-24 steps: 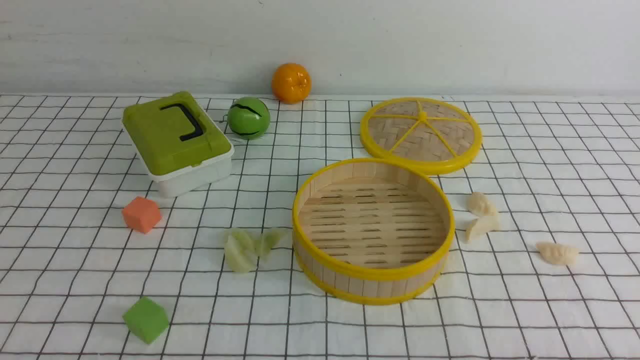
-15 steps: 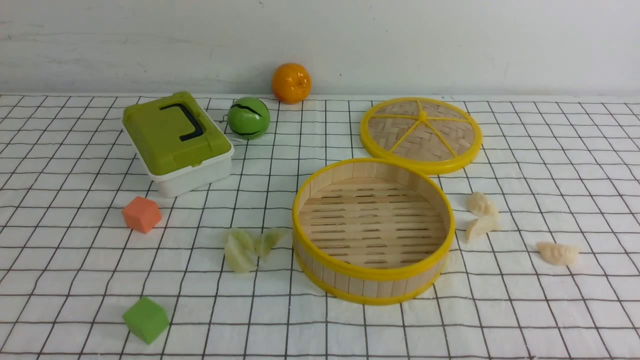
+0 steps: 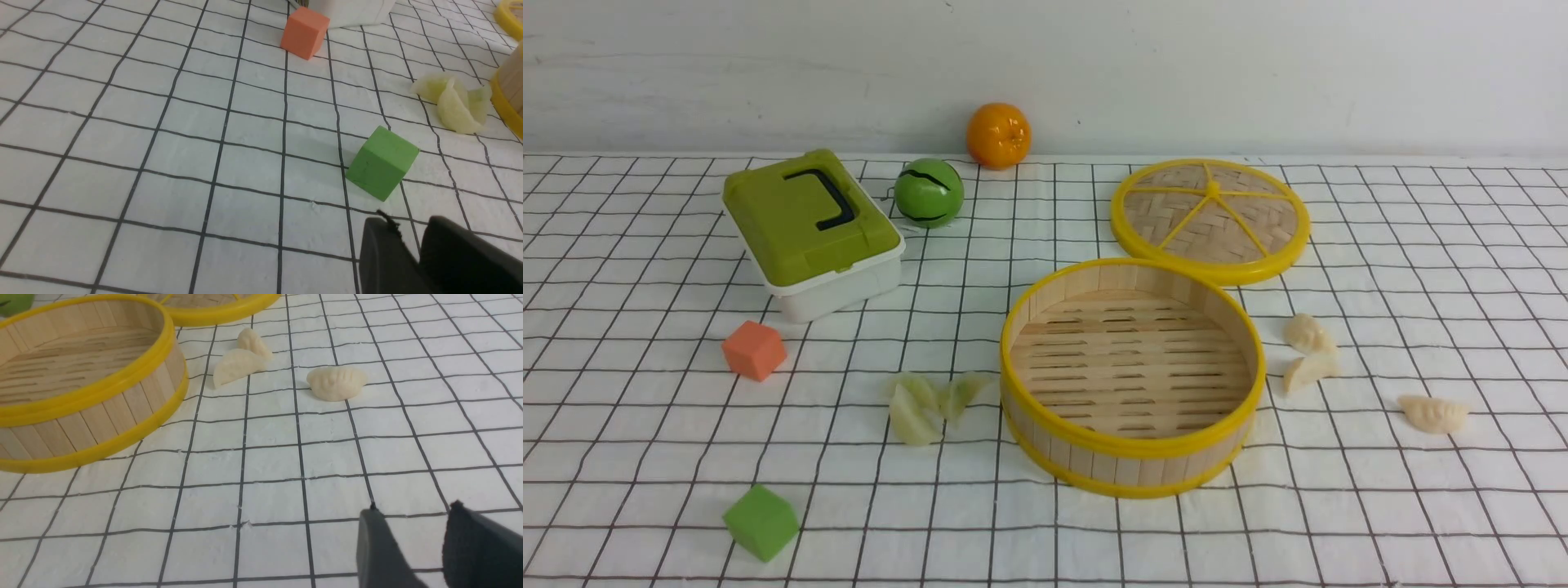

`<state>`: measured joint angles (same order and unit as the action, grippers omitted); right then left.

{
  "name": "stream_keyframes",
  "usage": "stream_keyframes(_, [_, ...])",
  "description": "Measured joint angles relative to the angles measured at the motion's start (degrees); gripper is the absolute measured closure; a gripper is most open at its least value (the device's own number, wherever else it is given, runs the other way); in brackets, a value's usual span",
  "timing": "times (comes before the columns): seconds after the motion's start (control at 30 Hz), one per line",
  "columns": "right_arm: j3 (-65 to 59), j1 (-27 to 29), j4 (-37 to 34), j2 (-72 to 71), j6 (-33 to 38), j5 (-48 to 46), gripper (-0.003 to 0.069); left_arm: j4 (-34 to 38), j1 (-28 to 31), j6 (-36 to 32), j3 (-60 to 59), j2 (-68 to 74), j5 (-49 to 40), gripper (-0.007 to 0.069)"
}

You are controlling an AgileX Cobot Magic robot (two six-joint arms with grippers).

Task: Put the dumplings into the steamer on the table with the white tablecloth.
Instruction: 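Reach for and grasp a dumpling on the table with the left gripper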

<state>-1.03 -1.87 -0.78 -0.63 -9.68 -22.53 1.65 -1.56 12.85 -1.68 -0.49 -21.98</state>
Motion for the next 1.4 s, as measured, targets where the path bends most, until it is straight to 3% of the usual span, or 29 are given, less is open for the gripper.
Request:
stream_keyframes(0.4, [0.0,0.0,0.1,0.0,0.0,0.0,0.0419,-1.6,0.0,0.0,0.0,0.0,1.5,0.0469])
stream_keyframes(0.57, [0.0,0.0,6.8,0.0,0.9,0.4,0.0419,-3.2,0.0,0.0,0.0,0.0,9.5,0.0464])
stream_keyframes(0.73, [0.0,0.0,15.7,0.0,1.2,0.1,0.0419,-4.2,0.0,0.0,0.0,0.0,26.4,0.0459])
stream_keyframes(0.87, [-0.1,0.0,19.3,0.0,1.2,-0.1,0.0419,-4.5,0.0,0.0,0.0,0.0,32.8,0.0459])
stream_keyframes(1.1, [-0.6,0.0,32.8,0.0,1.3,7.6,0.0419,-4.5,0.0,0.0,0.0,0.0,38.3,0.0457])
stream_keyframes(1.17, [-0.6,0.0,40.9,0.0,1.3,17.9,0.0419,-4.2,0.0,0.5,0.0,0.0,39.4,0.0452])
stream_keyframes(1.2, [-0.6,0.0,42.4,0.0,1.3,18.7,0.0419,-4.1,0.0,0.7,0.0,0.0,39.5,0.0452])
stream_keyframes(1.4, [-0.6,0.0,67.4,0.0,1.3,44.0,0.0419,-3.0,0.0,10.5,0.0,0.0,40.0,0.0442])
